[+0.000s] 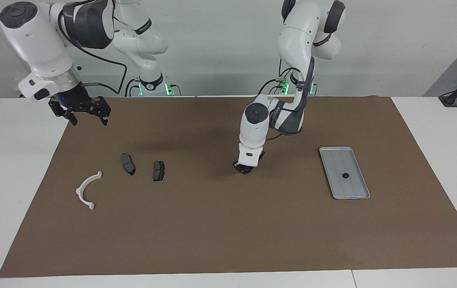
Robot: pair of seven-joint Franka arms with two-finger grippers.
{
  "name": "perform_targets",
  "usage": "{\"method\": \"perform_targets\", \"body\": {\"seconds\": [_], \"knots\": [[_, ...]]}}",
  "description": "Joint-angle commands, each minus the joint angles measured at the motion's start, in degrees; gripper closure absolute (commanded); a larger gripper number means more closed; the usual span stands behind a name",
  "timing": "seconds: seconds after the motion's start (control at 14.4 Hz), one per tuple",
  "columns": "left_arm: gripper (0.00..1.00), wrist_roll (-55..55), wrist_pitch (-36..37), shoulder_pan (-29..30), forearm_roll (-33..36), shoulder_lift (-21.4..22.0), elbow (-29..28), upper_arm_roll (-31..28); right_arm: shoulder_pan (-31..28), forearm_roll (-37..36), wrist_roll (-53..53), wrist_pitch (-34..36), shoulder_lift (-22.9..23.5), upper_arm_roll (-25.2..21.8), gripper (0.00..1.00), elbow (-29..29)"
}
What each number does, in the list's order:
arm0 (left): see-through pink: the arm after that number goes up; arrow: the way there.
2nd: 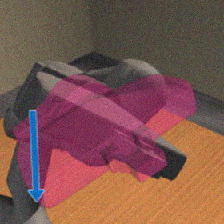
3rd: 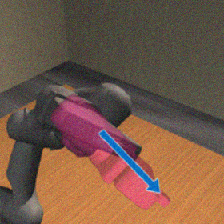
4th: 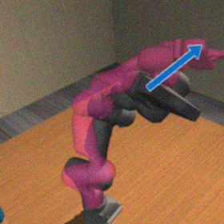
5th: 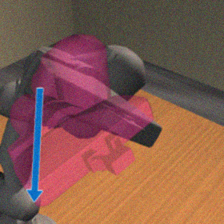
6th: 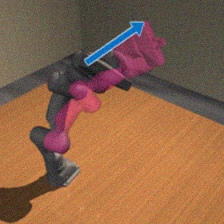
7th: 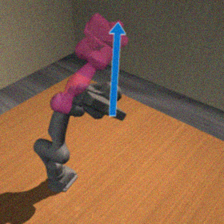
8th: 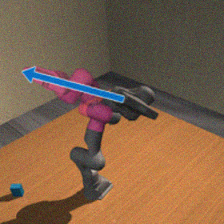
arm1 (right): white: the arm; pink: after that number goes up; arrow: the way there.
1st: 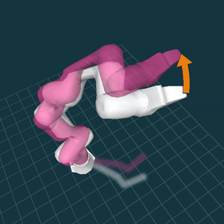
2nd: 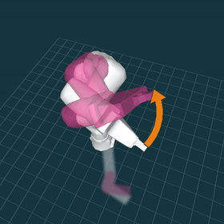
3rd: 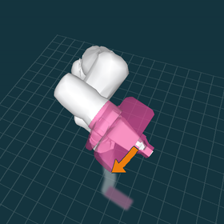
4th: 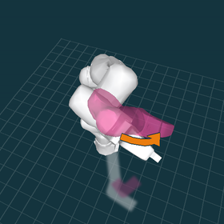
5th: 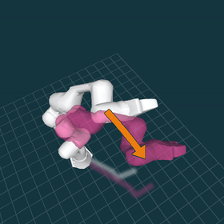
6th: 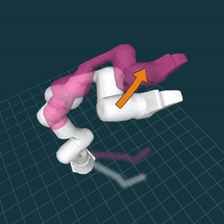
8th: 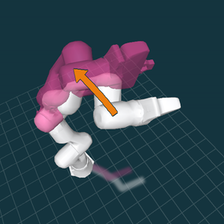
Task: Place bearing gear from tray to pile
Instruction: 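Carry the bearing to the table center and release it, then return the left gripper to the tray while the right gripper reaches the bearing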
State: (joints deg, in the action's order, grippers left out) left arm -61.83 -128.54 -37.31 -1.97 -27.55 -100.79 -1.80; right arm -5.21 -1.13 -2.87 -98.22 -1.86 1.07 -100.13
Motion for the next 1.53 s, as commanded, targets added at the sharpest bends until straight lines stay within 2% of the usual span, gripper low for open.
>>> {"method": "perform_targets", "body": {"seconds": [0.0,0.21,0.35,0.56,0.69,0.83,0.97,1.11,1.32,1.39,1.46], "knots": [[0.0,-1.1,2.49,-0.83,-0.14,1.27,-0.64,-1.37,-0.67,0.69,-1.53,-1.71,-1.75,0.43,0.0,-2.26],[0.0,-0.75,7.24,0.75,-0.05,2.4,2.0,-2.5,-0.41,0.69,-1.26,-2.67,-1.14,0.51,0.01,-2.0],[0.0,0.22,8.91,2.67,0.12,5.91,1.22,-4.0,-0.41,0.77,-1.26,-3.99,0.7,0.78,0.03,-1.04],[0.0,18.52,14.96,10.57,0.12,11.62,-1.77,-4.0,0.55,2.53,-0.74,-4.87,8.16,1.3,0.08,5.71],[0.0,30.4,17.27,15.15,0.12,12.69,-2.82,-4.0,3.79,1.75,2.41,-5.57,14.22,1.3,0.08,11.16],[0.0,39.12,16.22,19.36,0.12,13.13,-4.4,-4.0,10.28,1.39,9.34,-4.87,20.72,1.13,0.09,18.62],[0.0,47.55,14.47,24.11,0.12,13.13,-4.67,-4.09,15.91,-0.88,17.94,-5.31,25.04,1.22,0.09,23.38],[0.0,53.9,10.09,27.63,0.12,13.22,-6.51,-4.09,22.85,-2.3,27.96,-6.62,27.68,1.04,0.08,24.37],[0.0,54.36,2.79,30.19,0.21,14.36,-11.96,-4.09,30.07,-2.74,37.83,-9.79,30.24,1.04,0.08,24.37],[0.02,54.97,1.99,30.89,0.21,14.19,-12.23,-4.09,31.39,-2.74,38.46,-10.92,30.42,1.13,0.08,24.28],[0.16,57.07,1.54,31.25,0.21,13.84,-12.23,-4.09,32.97,-2.74,39.42,-11.2,30.68,1.13,0.08,24.28]]}}
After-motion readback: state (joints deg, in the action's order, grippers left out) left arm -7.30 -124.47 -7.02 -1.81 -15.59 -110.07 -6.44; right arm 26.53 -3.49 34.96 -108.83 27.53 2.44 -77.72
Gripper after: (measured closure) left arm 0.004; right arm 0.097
